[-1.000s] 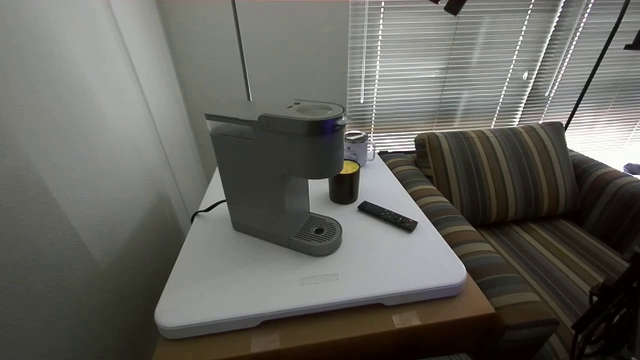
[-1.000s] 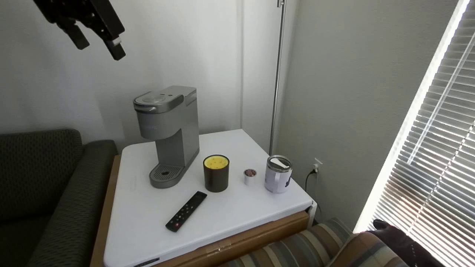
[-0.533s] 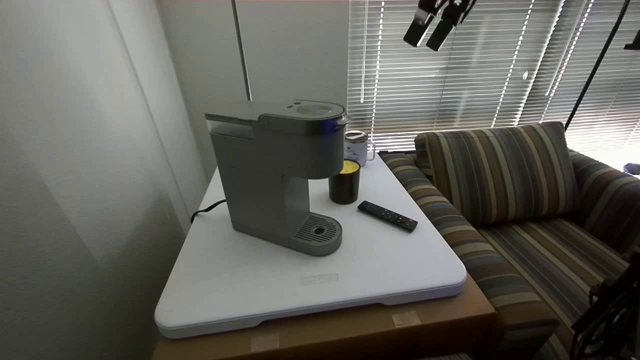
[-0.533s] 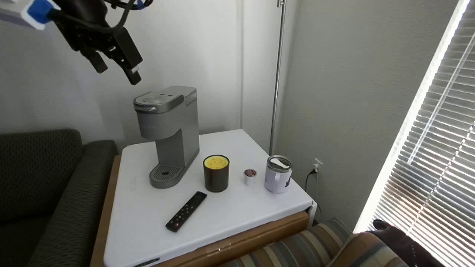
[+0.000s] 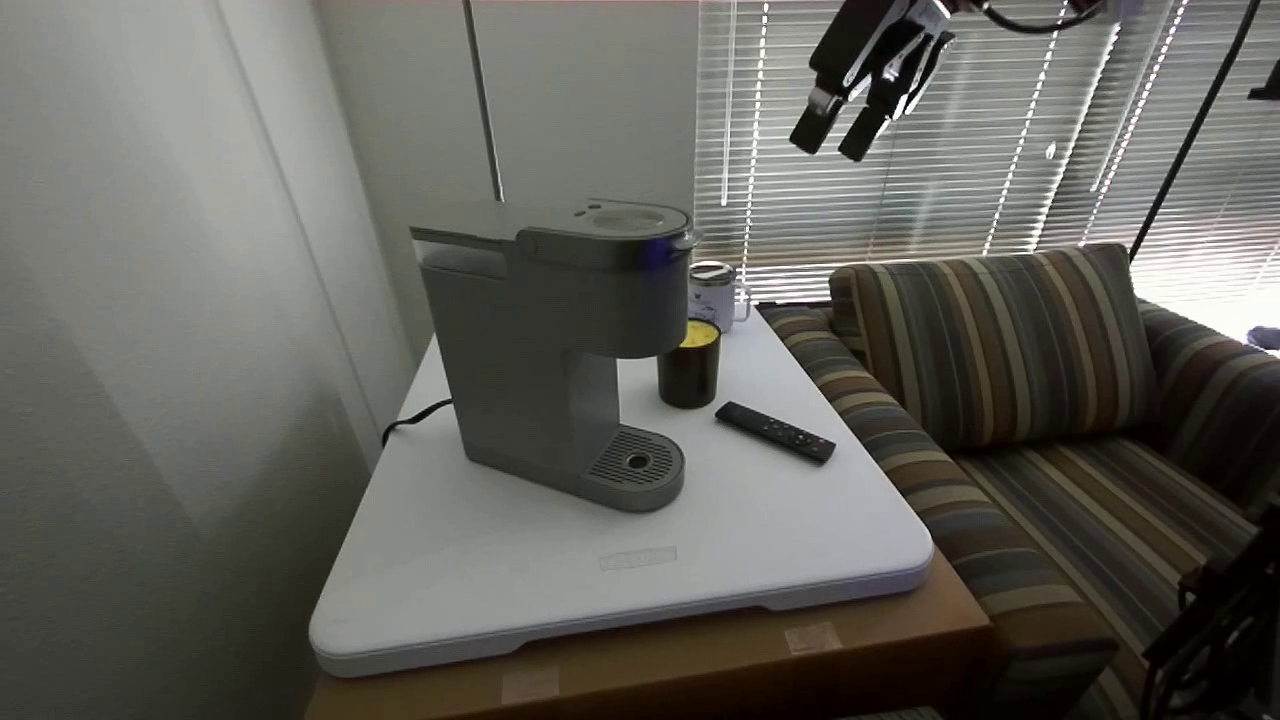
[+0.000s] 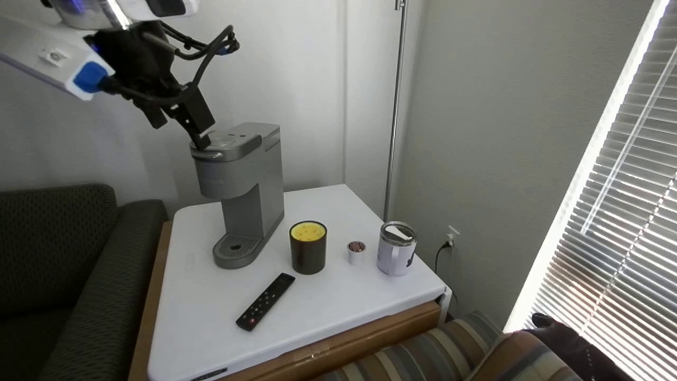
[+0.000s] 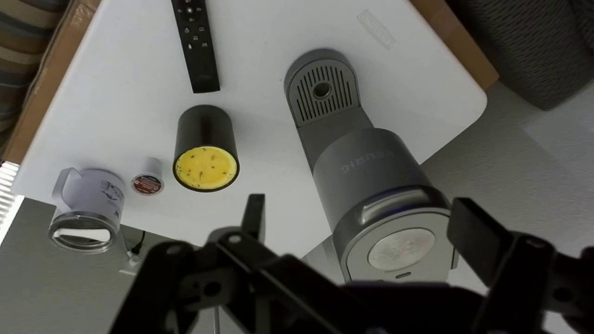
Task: Open the coffee machine chamber
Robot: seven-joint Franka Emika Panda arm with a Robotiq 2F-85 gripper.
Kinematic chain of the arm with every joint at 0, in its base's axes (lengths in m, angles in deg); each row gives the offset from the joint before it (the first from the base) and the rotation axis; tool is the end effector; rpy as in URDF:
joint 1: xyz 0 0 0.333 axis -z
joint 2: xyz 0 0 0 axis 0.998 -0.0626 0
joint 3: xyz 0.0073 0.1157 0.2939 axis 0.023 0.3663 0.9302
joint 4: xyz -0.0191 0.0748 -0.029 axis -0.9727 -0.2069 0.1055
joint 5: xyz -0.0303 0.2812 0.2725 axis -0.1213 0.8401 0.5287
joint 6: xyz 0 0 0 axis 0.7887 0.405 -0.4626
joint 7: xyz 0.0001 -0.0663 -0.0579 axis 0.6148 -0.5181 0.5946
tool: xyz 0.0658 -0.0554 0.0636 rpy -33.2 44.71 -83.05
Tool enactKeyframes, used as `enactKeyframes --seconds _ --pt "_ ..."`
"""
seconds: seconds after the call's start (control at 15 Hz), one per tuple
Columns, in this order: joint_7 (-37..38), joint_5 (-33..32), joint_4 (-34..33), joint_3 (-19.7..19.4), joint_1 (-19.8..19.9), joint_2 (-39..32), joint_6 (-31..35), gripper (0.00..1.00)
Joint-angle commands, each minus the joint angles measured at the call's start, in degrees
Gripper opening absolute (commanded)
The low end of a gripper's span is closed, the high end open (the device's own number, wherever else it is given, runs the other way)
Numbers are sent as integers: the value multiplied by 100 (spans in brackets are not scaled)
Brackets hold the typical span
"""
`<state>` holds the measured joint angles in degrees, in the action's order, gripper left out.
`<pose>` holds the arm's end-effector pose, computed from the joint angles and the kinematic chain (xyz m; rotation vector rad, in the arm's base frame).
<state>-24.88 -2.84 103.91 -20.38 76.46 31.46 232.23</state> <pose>0.4890 0.0413 0.4001 -2.8638 -0.1556 -0.5931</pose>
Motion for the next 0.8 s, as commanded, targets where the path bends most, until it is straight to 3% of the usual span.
enactKeyframes --seconds 0.0,0.73 --pt "-43 83 -8 85 81 -30 -16 100" --pt "-81 210 -81 143 31 -198 23 100"
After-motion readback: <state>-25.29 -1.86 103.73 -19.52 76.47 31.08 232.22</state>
